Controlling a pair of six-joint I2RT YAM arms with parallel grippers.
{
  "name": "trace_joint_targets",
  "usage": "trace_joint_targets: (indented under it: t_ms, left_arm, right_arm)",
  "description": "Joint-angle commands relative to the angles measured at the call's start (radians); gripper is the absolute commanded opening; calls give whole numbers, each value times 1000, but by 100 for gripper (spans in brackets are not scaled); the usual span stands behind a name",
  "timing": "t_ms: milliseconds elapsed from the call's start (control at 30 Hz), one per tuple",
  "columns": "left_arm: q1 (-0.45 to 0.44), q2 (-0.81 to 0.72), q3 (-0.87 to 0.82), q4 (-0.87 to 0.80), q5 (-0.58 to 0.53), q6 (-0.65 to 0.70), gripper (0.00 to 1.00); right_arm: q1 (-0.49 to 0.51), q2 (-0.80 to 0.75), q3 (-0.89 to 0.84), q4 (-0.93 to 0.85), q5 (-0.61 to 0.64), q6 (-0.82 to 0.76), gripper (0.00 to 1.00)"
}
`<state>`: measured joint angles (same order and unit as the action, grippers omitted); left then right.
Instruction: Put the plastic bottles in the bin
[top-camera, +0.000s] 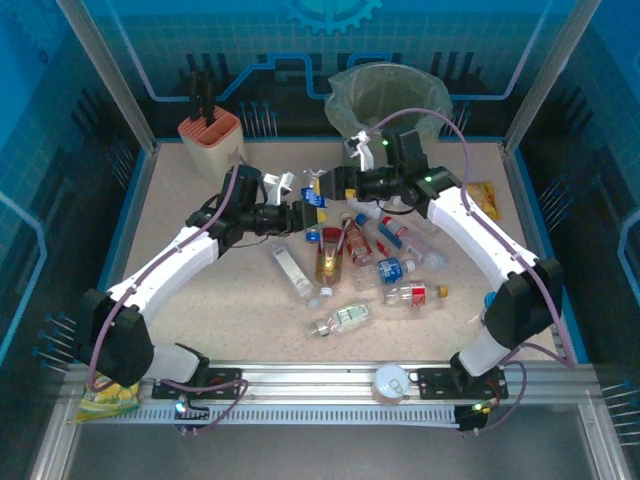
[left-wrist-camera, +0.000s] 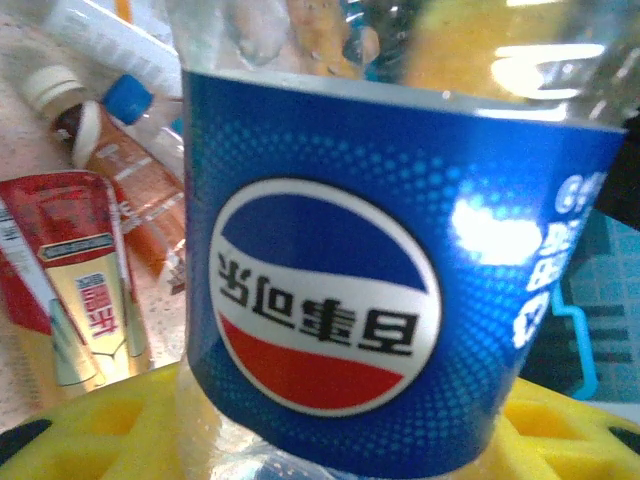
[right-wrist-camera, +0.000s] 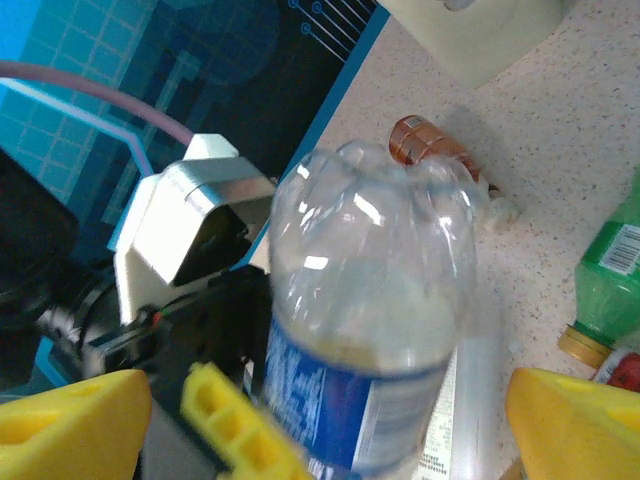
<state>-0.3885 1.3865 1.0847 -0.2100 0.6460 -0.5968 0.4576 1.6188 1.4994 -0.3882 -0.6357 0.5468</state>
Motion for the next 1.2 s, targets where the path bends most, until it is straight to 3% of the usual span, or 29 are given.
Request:
trace_joint_targets:
  t_ms: [0,200,367,533,700,1000,1167]
  left_arm:
    - [-14,9,49,54,82,35,25]
    - [-18,8,43,59,88,36,24]
    - [-19,4,37,69,69,25,32]
    - [-18,-12,31,72,38,15,69]
    - [-17,-64,1,23,-6,24,98]
    - [-17,-151,-107,-77,-141,-26,99]
    - [-5,-146,-163,-172,-290,-125,99]
  right_arm:
    - [15,41,25,76,-17,38,89]
    - [15,77,34,112,-18,60,71]
    - [13,59,27,109,-7,53,55]
    - [-13,28,58,62,29,4,51]
    - [-63,4,141,-37,94,-93,48]
    - [-159,45,367,-116,266,-273,31]
    - [-227,114,463,-12,327,-281,10]
